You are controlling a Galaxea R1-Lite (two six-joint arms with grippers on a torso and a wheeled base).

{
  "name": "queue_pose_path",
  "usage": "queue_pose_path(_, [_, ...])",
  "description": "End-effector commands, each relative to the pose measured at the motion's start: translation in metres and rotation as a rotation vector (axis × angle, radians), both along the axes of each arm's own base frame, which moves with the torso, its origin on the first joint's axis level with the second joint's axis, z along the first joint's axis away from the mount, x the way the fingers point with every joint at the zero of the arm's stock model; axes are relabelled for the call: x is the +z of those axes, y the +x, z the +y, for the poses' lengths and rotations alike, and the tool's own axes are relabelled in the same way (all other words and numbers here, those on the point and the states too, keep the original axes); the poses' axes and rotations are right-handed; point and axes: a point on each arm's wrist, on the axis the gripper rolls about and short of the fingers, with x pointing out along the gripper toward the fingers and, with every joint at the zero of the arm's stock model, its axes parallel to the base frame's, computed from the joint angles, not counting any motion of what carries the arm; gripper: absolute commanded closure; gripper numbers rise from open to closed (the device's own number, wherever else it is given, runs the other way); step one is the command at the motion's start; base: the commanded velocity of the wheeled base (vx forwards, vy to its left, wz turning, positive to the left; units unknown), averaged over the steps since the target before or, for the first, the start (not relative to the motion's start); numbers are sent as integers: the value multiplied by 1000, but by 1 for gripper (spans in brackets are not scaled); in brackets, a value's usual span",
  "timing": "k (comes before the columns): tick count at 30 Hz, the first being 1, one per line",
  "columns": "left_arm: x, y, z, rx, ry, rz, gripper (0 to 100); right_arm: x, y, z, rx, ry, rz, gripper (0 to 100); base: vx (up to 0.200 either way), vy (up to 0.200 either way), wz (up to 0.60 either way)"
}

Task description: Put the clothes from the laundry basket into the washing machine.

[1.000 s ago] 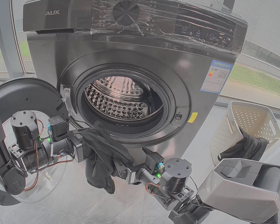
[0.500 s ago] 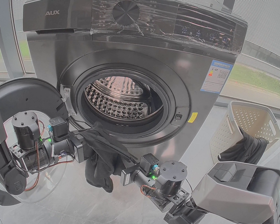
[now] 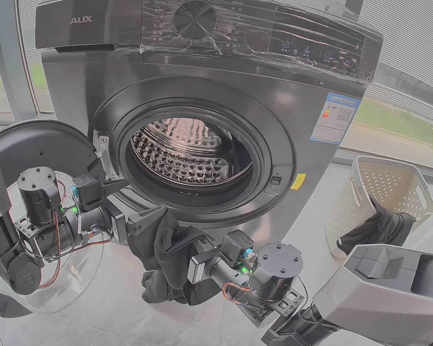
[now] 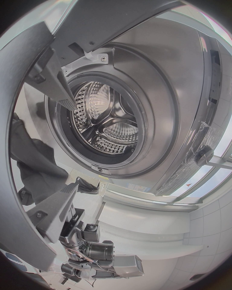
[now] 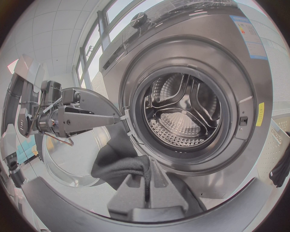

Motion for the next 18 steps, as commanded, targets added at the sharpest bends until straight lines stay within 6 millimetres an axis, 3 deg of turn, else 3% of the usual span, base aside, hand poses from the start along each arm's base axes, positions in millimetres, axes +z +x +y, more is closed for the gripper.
queue_pose_path(1, [3, 5, 4, 18, -7, -18, 0, 22, -4, -5, -2, 34, -31, 100, 0, 0, 0])
queue_pose_path(12, [-6, -1, 3, 3, 19, 15, 0, 33, -6, -4, 2, 55, -51, 100, 0, 0, 0])
queue_pose_path(18, [-13, -10, -8, -51, 31, 45, 0, 33, -5, -5, -1, 56, -52, 100, 0, 0, 0])
